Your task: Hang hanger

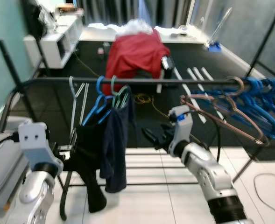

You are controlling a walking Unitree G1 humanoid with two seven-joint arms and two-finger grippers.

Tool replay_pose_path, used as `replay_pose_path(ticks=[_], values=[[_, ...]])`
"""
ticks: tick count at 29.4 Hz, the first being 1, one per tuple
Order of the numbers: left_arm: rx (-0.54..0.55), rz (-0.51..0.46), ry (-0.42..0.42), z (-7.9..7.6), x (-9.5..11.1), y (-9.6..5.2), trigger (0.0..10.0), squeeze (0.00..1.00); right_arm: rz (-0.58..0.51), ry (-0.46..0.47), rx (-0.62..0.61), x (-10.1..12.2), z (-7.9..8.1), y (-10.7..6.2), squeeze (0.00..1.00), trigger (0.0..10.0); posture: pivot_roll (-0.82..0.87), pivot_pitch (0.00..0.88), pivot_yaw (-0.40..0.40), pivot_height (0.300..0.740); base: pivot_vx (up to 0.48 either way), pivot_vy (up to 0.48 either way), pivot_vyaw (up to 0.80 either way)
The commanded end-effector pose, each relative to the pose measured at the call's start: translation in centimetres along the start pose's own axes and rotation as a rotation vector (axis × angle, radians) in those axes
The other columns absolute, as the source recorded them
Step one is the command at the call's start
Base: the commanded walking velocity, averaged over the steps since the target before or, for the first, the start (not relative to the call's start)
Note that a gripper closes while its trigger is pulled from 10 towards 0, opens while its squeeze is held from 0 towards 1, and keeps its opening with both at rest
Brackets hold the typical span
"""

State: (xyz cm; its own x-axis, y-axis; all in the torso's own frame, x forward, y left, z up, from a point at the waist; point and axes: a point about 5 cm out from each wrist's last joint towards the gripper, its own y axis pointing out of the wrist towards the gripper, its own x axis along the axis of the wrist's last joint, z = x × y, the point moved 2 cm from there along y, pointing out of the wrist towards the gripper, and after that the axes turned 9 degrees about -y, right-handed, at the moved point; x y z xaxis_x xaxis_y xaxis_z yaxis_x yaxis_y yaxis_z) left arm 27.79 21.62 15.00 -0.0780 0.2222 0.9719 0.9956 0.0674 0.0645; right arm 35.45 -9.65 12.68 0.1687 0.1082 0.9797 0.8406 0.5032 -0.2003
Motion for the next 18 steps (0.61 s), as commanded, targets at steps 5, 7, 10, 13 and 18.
replay_pose_path(ticks=[5, 7, 10, 13, 18], values=[[-0.048, 0.059, -0.040, 0.2, -1.2, 1.8, 10.0, 0.00, 0.056, -0.008, -0.044, -1.6, 0.1, 1.7, 0.00, 10.0, 0.04, 0.009, -0.059, 0.740, 0.000, 0.000, 0.32], [-0.061, 0.067, -0.035, 0.0, -1.3, 2.0, 10.0, 0.00, 0.052, 0.016, -0.054, -1.6, 0.2, 1.8, 0.00, 10.0, 0.03, 0.008, -0.050, 0.740, 0.000, 0.000, 0.00], [-0.068, 0.073, -0.044, -0.1, -1.4, 2.1, 10.0, 0.00, 0.054, 0.041, -0.058, -1.7, 0.3, 2.0, 0.00, 10.0, 0.03, 0.008, -0.047, 0.740, 0.000, 0.000, 0.00], [-0.074, 0.074, -0.064, 0.0, -1.5, 2.3, 10.0, 0.00, 0.076, 0.052, -0.060, -2.1, 0.9, 2.8, 0.00, 10.0, 0.04, 0.008, -0.048, 0.740, 0.000, 0.000, 0.00], [-0.080, 0.069, -0.068, 0.1, -1.6, 2.5, 10.0, 0.00, 0.090, 0.043, -0.071, -2.5, 0.9, 3.3, 0.00, 10.0, 0.05, 0.006, -0.057, 0.740, 0.000, 0.000, 0.00]])
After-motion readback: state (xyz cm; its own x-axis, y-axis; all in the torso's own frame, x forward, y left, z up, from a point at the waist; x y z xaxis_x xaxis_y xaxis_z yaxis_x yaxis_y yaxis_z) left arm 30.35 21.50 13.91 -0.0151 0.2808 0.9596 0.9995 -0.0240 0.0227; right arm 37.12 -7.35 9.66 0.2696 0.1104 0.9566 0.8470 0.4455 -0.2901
